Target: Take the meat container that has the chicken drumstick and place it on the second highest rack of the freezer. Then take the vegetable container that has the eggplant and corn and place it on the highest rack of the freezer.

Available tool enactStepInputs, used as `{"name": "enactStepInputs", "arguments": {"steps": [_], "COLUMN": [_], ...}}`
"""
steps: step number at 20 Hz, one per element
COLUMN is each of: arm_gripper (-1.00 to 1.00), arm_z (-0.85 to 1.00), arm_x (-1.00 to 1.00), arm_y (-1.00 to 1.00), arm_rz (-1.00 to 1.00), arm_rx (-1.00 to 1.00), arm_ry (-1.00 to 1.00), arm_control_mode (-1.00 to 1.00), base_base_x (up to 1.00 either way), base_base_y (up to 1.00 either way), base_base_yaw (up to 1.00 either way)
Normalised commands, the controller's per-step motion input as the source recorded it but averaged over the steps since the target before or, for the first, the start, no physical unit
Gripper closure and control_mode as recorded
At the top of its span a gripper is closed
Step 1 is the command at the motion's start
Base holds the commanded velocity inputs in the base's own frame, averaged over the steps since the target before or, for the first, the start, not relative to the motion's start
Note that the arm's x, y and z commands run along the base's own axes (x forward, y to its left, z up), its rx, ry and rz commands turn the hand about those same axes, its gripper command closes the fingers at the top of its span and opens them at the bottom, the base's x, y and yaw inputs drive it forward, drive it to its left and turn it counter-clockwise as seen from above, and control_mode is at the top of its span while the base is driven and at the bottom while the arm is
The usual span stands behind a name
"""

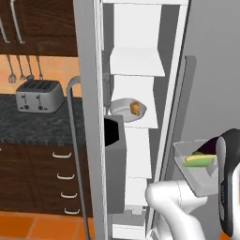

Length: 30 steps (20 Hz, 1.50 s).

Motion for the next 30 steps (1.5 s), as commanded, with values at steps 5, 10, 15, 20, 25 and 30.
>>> {"name": "enactStepInputs", "arguments": {"steps": [5,10,15,20,25,30], "arm_gripper": [1.00,1.00,1.00,1.00,1.00,1.00], "arm_z": [0.00,0.00,0.00,0.36,0.75,0.97], "arm_x": [0.00,0.00,0.00,-0.02,-0.17,0.08], "arm_y": [0.00,0.00,0.00,0.06,0.24,0.78], "arm_rz": [0.00,0.00,0.00,0.00,0.00,0.00], "arm_rx": [0.00,0.00,0.00,0.08,0.10,0.02], "arm_ry": [0.00,0.00,0.00,-0.19,-0.34,-0.12], "arm_control_mode": [1.00,1.00,1.00,-1.00,-1.00,-1.00], "base_base_x": [0.05,0.10,0.02,0.00,0.00,0.00], "base_base_y": [0.56,0.15,0.01,0.00,0.00,0.00], "base_base_yaw": [0.00,0.00,0.00,0.00,0.00,0.00]}}
